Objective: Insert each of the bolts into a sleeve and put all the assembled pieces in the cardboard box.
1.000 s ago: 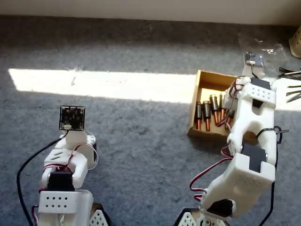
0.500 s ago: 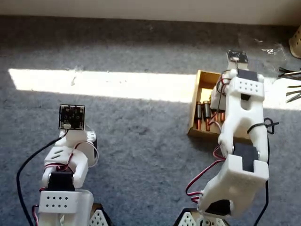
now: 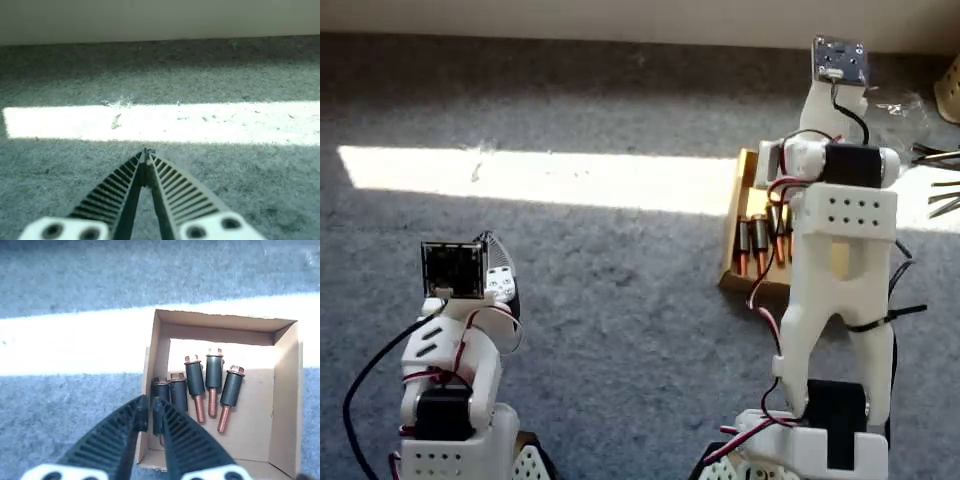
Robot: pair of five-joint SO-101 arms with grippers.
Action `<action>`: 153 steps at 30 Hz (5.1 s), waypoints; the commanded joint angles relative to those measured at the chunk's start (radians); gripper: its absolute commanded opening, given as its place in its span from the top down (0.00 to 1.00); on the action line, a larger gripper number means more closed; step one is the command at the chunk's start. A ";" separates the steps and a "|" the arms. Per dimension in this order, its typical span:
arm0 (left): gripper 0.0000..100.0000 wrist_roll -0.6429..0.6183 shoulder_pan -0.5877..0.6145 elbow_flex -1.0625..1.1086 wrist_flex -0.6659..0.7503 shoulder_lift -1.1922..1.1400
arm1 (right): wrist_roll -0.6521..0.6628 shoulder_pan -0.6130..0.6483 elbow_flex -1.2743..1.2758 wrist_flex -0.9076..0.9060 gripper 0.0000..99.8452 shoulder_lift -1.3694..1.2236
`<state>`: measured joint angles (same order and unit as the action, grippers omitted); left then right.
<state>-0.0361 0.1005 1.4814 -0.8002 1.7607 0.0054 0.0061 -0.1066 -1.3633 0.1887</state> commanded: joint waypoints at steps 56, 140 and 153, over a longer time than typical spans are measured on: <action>1.00 0.000 -0.002 0.214 -0.522 0.064 | -0.005 0.130 1.414 0.249 0.99 1.386; 1.00 -0.002 0.001 0.214 -0.522 0.064 | -0.006 0.044 1.906 0.117 0.99 1.647; 1.00 -0.002 0.001 0.214 -0.522 0.064 | -0.006 0.044 1.906 0.117 0.99 1.647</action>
<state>-0.0361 0.1005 1.6732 -1.3157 1.8113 0.0008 0.0598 1.6701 -1.2543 1.8274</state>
